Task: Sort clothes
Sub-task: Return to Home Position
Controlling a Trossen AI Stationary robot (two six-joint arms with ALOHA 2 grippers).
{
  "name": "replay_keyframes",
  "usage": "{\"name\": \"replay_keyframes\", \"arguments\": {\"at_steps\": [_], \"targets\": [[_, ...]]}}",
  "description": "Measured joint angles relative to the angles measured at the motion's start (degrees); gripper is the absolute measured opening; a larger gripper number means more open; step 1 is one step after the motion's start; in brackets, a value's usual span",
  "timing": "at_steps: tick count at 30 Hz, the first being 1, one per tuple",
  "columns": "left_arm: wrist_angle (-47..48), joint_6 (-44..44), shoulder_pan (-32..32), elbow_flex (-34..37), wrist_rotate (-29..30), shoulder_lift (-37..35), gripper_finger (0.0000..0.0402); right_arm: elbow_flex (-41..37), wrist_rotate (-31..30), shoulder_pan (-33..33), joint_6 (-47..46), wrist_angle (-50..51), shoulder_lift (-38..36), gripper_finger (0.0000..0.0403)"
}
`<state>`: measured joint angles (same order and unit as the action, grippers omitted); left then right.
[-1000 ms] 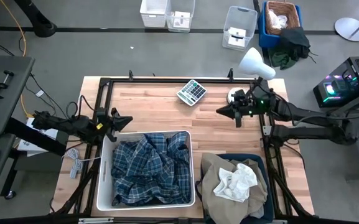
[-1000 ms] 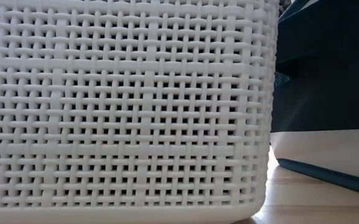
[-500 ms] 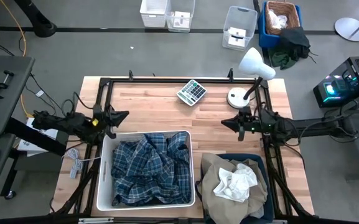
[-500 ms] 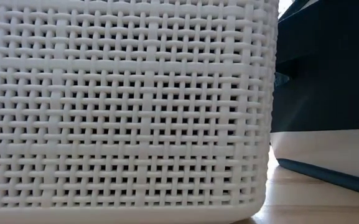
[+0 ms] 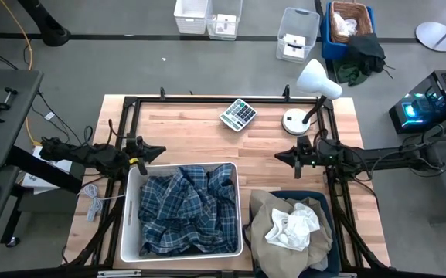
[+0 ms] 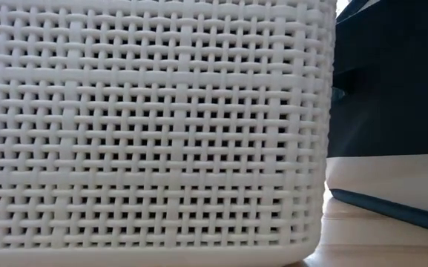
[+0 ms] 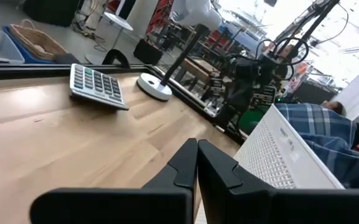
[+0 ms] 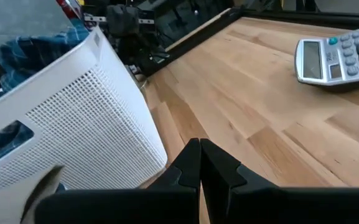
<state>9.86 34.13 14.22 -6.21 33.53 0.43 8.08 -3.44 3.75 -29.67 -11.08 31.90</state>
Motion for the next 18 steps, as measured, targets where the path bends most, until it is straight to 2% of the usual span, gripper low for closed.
{"name": "replay_keyframes", "arguments": {"at_steps": [12, 18], "targets": [[-0.8, 0.2, 0.0, 0.4, 0.0, -0.2, 0.0005, 0.0, 0.0, 0.0, 0.1, 1.1, -0.1, 0.0], [-1.3, 0.5, 0.0, 1.0, 0.0, -0.2, 0.0005, -2.9, 0.2, 0.0, 0.1, 2.8, -9.9, 0.0]]}}
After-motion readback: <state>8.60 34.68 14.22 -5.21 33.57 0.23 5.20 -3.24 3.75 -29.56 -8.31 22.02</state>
